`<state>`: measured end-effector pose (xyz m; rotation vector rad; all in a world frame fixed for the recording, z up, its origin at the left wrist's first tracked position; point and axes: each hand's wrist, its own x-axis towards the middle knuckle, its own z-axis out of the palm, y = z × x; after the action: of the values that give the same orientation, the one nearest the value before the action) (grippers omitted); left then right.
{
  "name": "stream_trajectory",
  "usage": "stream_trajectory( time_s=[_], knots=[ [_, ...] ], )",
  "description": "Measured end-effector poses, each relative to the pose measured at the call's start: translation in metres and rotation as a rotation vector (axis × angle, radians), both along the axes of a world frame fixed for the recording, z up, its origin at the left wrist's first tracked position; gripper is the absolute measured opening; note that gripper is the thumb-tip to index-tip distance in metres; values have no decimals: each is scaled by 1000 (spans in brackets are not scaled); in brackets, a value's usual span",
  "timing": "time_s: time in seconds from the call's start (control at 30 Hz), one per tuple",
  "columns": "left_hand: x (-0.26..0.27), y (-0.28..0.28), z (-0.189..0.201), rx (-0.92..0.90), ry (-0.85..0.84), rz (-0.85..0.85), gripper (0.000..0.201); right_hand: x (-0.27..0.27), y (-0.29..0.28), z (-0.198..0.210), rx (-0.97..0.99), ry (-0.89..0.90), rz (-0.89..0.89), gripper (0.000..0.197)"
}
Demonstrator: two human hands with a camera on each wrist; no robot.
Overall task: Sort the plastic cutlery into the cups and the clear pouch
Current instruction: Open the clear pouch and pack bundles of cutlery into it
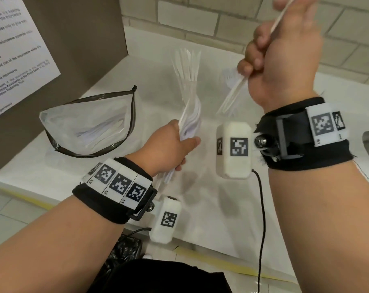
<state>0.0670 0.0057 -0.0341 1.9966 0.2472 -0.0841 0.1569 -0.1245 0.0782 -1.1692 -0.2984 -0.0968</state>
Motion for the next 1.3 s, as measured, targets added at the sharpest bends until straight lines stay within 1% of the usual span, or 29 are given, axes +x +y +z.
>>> stream_trajectory(
  time_s=[0.03, 0.07, 0.13, 0.17, 0.23, 0.33, 0.4, 0.47, 0.53, 0.63, 0.73, 0.8, 0.87, 0.9, 0.93, 0.97, 1.0, 1.1, 1.17, 1.23, 1.3],
  knots=[
    [3, 0, 2, -17, 3, 53, 29, -1, 2, -5, -126, 60, 37, 30],
    [6, 1, 5, -24, 1, 100, 31, -4, 4, -12, -291, 112, 85, 25],
    [13, 2, 8, 39, -17, 170, 34, -9, 10, -30, -616, 155, 191, 14],
    [16, 2, 9, 95, -27, 190, 35, -13, 13, -38, -731, 163, 233, 13],
    [22, 3, 9, 167, -46, 218, 39, -19, 21, -51, -852, 186, 271, 19],
    [27, 0, 7, 180, -101, 237, 38, -23, 30, -61, -860, 218, 259, 24],
    [26, -3, 5, 200, -128, 237, 37, -22, 34, -63, -873, 194, 235, 25],
    [23, -5, 5, 214, -148, 246, 39, -21, 37, -63, -964, 109, 197, 24],
    [23, -6, 5, 228, -148, 261, 40, -23, 40, -63, -1044, -14, 129, 25],
    [24, -6, 5, 217, -129, 284, 37, -18, 41, -62, -999, -112, -15, 24],
    [23, -5, 4, 211, -128, 280, 35, -10, 42, -58, -880, -116, -156, 23],
    [22, -3, 2, 218, -126, 271, 35, -8, 39, -49, -644, -60, -195, 12],
    [19, -2, -1, 216, -111, 255, 36, -8, 32, -32, -389, -11, -250, 9],
    [17, -2, -3, 223, -99, 248, 37, -8, 27, -24, -312, -19, -282, 9],
    [16, -2, -5, 236, -89, 245, 38, -8, 24, -17, -279, -31, -303, 10],
    [16, -2, -6, 246, -80, 246, 39, -5, 23, -15, -294, -35, -304, 10],
    [16, -2, -7, 245, -74, 251, 39, -4, 24, -14, -351, -25, -274, 10],
    [19, -1, -2, 222, -80, 266, 38, -8, 33, -29, -681, 26, -65, 27],
    [21, -2, 3, 227, -85, 265, 39, -15, 39, -43, -840, -27, 39, 28],
    [21, -2, 4, 256, -100, 267, 39, -17, 45, -54, -937, -76, 44, 30],
    [21, -4, 4, 296, -106, 265, 41, -16, 51, -58, -1006, -90, 4, 34]
  ],
)
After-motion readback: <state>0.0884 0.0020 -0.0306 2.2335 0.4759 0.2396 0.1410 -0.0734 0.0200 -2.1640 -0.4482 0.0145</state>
